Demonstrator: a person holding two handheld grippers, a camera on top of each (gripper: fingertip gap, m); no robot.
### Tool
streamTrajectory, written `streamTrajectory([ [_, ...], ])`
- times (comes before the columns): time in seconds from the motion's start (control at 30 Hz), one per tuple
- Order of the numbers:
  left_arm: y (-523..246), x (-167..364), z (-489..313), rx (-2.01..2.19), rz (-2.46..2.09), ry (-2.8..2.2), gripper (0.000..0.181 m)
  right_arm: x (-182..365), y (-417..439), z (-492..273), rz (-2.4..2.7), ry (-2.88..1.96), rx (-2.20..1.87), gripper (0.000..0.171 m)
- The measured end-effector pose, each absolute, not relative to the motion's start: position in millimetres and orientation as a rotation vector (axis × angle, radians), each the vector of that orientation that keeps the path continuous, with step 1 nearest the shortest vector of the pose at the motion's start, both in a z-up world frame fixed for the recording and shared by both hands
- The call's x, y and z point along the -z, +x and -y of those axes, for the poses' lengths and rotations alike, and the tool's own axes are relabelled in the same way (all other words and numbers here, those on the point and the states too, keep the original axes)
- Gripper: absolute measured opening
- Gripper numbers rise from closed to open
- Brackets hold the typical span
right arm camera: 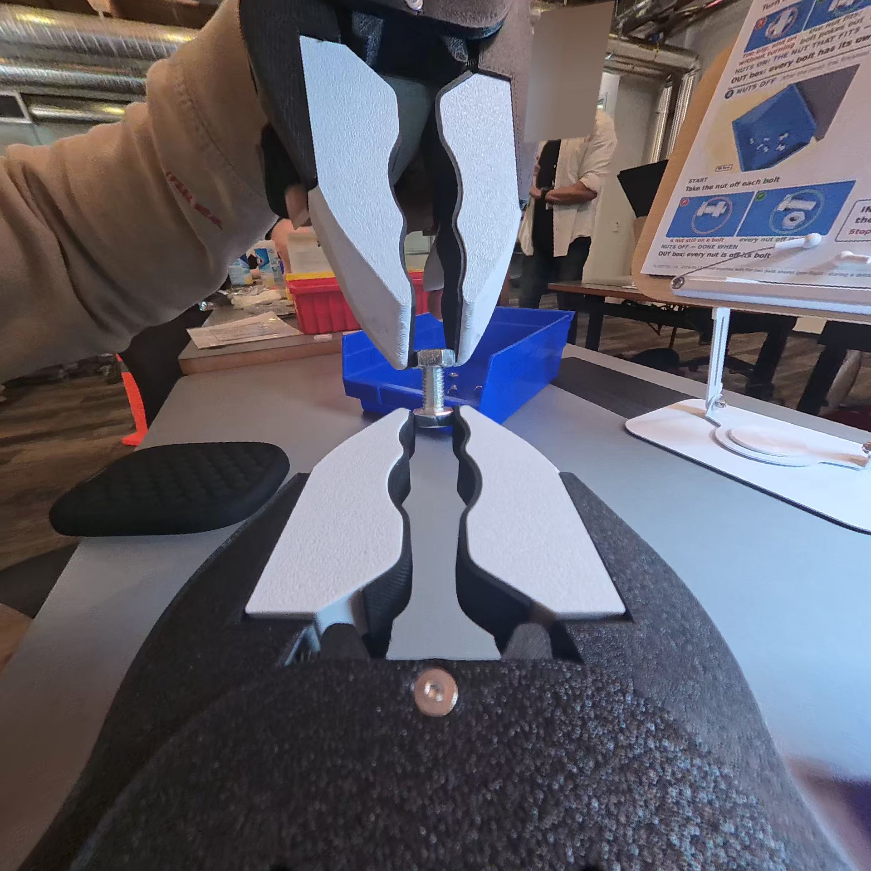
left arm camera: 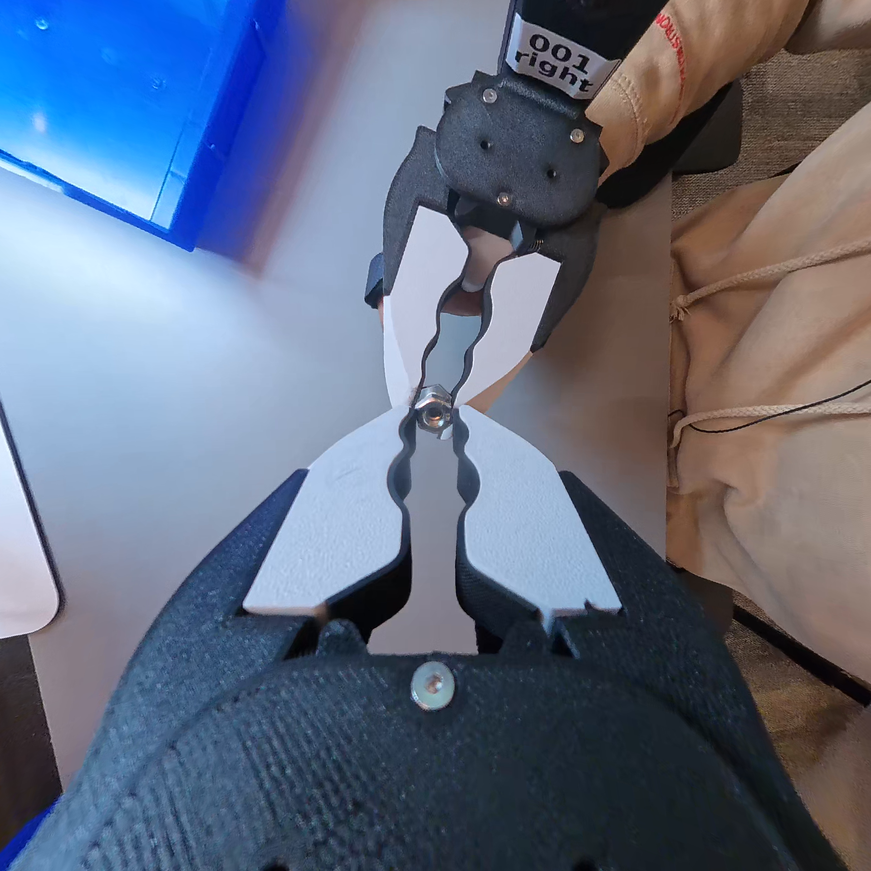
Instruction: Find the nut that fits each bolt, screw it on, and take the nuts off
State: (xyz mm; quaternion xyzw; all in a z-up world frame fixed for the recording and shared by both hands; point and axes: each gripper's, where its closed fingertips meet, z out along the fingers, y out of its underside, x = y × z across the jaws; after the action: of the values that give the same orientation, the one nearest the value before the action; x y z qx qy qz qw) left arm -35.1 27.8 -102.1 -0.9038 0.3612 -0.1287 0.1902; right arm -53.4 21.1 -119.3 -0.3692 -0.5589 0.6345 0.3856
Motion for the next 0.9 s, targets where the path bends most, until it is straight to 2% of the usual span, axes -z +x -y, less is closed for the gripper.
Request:
streamTrajectory([
  [0.9,-34.4,102.0,-20.9,0.369,-1.072,-2.504,0.018,122.8,-54.4,-14.6,1.43,-0.942,-1.629,0.015],
])
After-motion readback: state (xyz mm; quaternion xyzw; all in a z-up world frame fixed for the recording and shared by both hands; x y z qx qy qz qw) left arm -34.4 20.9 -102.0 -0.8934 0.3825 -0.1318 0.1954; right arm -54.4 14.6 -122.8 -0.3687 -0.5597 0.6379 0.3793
